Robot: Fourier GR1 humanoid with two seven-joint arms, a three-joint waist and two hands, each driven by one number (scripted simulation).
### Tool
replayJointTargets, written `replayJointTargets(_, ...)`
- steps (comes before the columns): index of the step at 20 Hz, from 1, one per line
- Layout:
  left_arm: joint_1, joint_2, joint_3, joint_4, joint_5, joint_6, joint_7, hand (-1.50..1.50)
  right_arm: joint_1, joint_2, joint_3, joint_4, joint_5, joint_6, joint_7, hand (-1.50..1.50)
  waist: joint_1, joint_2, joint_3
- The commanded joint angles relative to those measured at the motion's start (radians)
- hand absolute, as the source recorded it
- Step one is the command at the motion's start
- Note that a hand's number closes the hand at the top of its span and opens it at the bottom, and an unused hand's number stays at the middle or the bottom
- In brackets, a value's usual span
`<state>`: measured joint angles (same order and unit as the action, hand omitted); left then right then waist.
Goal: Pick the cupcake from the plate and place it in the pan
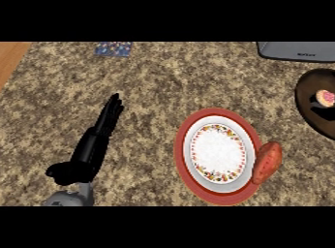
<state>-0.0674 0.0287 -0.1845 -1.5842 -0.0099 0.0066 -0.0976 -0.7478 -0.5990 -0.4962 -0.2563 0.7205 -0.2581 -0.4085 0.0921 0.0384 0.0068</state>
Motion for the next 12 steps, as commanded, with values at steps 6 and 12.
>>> replayJointTargets(6, 0.004, 0.008, 0.019, 0.021, 0.012, -0.009, -0.008, 0.00, -0.074, 0.015, -0.110, 0.042, -0.117, 0.070, -0.124, -1.50, -0.014, -0.004, 0.002)
replayJointTargets(12, 0.006, -0.014, 0.009, 0.007, -0.009, 0.024, -0.002, 0.00, -0.029, -0.029, -0.226, 0.066, -0.240, 0.166, -0.241, -1.50, -0.036, -0.010, 0.001)
